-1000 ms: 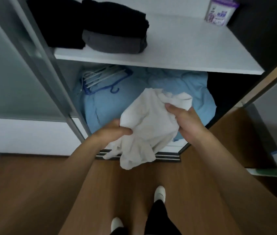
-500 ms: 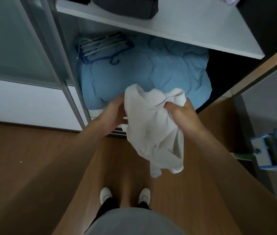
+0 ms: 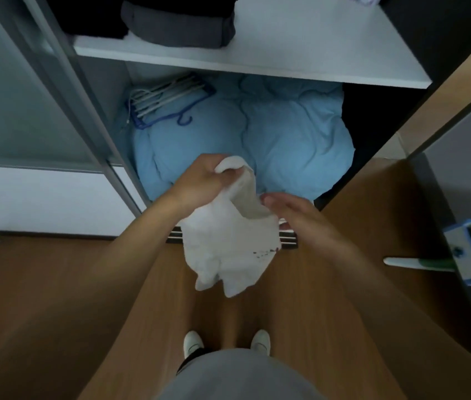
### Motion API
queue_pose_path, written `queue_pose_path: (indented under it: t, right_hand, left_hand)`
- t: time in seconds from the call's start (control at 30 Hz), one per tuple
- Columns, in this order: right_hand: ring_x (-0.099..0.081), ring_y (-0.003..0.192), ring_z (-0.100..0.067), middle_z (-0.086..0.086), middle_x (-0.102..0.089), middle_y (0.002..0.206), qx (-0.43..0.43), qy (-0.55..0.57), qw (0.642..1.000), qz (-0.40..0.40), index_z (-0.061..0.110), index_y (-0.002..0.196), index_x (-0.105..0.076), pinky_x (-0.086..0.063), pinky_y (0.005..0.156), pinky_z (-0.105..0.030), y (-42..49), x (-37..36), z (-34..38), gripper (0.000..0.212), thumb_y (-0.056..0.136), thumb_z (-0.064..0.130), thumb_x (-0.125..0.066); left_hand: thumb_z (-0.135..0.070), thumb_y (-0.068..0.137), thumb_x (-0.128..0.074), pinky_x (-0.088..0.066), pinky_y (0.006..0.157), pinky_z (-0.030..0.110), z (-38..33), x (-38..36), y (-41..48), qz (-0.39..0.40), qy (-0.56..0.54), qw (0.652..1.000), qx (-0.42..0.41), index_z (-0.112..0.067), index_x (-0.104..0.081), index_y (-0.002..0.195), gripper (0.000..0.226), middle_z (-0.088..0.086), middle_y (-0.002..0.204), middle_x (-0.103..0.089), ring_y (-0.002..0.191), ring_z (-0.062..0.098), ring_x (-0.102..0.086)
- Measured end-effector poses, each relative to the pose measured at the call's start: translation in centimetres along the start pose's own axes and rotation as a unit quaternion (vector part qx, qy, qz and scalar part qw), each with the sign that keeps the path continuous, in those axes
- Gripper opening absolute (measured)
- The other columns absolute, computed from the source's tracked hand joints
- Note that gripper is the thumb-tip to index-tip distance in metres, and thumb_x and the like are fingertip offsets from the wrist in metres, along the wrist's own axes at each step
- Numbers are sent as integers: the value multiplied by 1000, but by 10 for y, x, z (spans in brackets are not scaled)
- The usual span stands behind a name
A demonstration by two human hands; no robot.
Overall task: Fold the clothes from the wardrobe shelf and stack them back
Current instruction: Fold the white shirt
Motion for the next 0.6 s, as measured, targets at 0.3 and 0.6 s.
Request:
queue_pose_path:
  t: [0.3,0.6]
  right_hand:
    - [-54,63,1,15,-58,71,117,-140,981,-62,31,74,-61,-40,56,-10,29,7,29,22,89,15,-66]
    - [-32,52,-10,-7,-34,58,136,-62,980,-134,-1,58,-40,-23,52,-26,12,47,17,33,87,7,-54]
  left_hand:
    - [-11,94,-65,-45,61,10,-53,-16,-8,43,10,997,-56,-21,-73,79,20,-13,70,-72,67,-2,-65]
    - [-23,88,-66,-37,58,26,40,36,-1,-113,194,973,45,-12,-63,63,27,1,59,-58,57,10,-50]
Point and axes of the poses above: each hand's wrist, its own y-axis towards the middle knuckle, its own x-axis out of the back of the hand, z = x × y, the point moved 8 cm from there along y, towards the middle knuckle
